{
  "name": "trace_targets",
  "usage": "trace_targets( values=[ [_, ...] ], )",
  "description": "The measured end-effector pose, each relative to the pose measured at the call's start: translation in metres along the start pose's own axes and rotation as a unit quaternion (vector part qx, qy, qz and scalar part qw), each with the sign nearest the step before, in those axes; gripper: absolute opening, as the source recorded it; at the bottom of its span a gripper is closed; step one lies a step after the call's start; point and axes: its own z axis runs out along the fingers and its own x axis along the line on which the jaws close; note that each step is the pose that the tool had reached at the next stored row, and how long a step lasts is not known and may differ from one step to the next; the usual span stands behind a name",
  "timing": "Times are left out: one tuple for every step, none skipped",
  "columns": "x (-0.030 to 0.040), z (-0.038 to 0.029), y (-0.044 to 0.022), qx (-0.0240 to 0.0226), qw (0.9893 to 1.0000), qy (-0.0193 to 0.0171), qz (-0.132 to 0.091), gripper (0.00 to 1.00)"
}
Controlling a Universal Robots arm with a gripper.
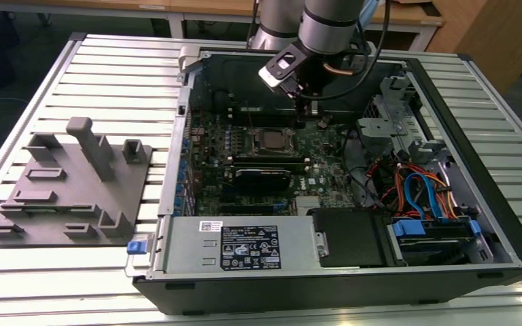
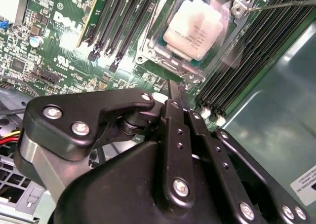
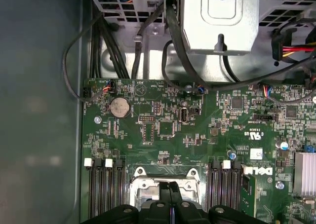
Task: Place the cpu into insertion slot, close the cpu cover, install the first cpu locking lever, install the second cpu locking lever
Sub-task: 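Close the cpu cover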
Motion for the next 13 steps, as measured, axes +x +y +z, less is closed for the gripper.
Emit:
trace_targets(
  values=[
    [0.0000, 0.0000, -0.0009, 0.0000, 1.0000, 0.0000, 0.000, 0.10],
    [0.0000, 0.0000, -0.0018, 0.0000, 1.0000, 0.0000, 0.000, 0.10],
    [0.0000, 0.0000, -0.0027, 0.0000, 1.0000, 0.0000, 0.000, 0.10],
    [0.0000, 0.0001, -0.0034, 0.0000, 1.0000, 0.0000, 0.000, 0.10],
    [0.0000, 0.0001, -0.0040, 0.0000, 1.0000, 0.0000, 0.000, 0.10],
    [0.0001, 0.0002, -0.0046, 0.0000, 1.0000, -0.0001, 0.000, 0.10],
    [0.0001, 0.0005, -0.0054, 0.0000, 1.0000, 0.0000, 0.000, 0.10],
    [0.0001, 0.0011, -0.0067, 0.0000, 1.0000, 0.0000, 0.000, 0.10],
    [0.0001, 0.0017, -0.0081, 0.0001, 1.0000, -0.0001, 0.000, 0.10],
    [0.0001, 0.0023, -0.0093, 0.0000, 1.0000, -0.0001, 0.000, 0.10],
    [0.0001, 0.0029, -0.0106, 0.0000, 1.0000, -0.0001, 0.000, 0.10],
    [0.0001, 0.0035, -0.0119, 0.0000, 1.0000, 0.0000, 0.000, 0.10],
    [0.0001, 0.0041, -0.0132, 0.0000, 1.0000, 0.0000, 0.000, 0.10]
  ],
)
